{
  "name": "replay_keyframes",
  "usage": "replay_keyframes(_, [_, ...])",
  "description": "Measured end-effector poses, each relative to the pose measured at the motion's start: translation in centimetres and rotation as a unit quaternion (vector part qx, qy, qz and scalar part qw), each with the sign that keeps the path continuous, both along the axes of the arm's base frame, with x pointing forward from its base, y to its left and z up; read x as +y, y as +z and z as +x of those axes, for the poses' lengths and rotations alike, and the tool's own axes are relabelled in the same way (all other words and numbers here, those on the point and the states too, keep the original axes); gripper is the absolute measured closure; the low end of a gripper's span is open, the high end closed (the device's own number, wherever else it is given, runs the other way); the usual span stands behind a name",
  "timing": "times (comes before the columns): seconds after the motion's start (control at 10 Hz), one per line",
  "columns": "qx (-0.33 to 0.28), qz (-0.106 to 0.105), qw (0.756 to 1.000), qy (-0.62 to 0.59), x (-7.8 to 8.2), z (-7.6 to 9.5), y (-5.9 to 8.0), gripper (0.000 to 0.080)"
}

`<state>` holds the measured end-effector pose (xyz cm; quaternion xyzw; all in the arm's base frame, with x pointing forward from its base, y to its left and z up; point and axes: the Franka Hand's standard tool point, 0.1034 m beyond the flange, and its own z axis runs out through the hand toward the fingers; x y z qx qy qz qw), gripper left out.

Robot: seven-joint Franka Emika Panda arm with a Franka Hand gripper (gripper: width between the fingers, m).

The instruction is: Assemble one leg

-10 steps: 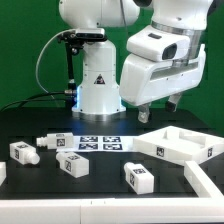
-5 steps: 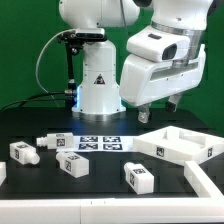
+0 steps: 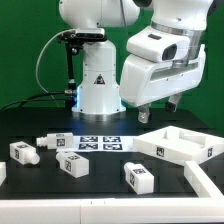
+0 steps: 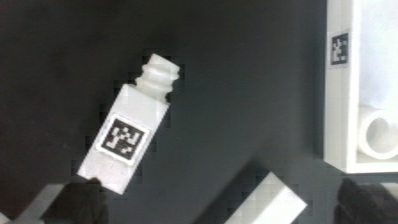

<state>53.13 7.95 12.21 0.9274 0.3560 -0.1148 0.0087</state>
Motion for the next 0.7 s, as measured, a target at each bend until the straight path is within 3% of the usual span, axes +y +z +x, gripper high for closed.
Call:
replay_keyframes(0.5, [0.0,0.0,1.0,0.0,0.0,0.0,0.0,0.015])
replay_keyframes(0.6, [-0.009,0.0,1.0,0.008,0.3,0.0,-0.1,0.015])
replay_keyframes(0.7, [-0.039,0.003,0.999,0.037,1.8,-0.5,-0.3,0.015])
